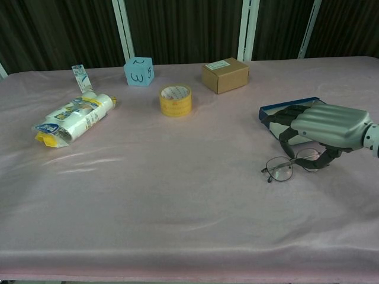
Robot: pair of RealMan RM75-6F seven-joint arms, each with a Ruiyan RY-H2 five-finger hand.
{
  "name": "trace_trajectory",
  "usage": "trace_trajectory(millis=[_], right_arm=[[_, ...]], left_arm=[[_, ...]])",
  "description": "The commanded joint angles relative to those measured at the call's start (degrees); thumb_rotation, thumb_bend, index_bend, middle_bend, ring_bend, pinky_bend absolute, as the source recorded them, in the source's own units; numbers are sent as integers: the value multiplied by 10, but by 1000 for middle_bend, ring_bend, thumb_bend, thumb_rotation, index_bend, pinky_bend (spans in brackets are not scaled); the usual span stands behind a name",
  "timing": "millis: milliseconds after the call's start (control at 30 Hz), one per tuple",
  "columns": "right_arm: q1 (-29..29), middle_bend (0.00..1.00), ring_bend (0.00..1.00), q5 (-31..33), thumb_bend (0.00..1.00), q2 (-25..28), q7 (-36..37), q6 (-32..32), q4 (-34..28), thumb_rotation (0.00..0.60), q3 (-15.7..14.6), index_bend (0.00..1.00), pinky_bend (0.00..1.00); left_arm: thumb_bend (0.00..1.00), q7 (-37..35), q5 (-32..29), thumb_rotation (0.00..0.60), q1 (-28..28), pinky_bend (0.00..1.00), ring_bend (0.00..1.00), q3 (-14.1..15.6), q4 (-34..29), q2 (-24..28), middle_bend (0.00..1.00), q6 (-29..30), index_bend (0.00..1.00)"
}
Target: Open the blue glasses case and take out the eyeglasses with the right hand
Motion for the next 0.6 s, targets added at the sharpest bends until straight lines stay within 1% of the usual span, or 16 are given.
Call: trace_trajectory(millis=[33, 333, 600], right_arm=[[0, 141, 0, 1, 531, 1, -2, -2, -2, 600, 0, 648, 0], [1, 141, 0, -2, 586, -5, -1, -1, 5, 600, -1, 708, 0], [1, 141, 0, -3, 592, -10, 0, 4, 7, 600, 0, 733, 0]], left_arm=[[426, 0, 1, 600, 0, 79, 0, 0, 0, 0, 0, 0, 0], [427, 0, 0, 600, 0, 79, 0, 0, 1, -1, 0, 2, 0], [427, -3, 1, 600, 1, 79, 0, 0, 1, 0, 0, 4, 0]])
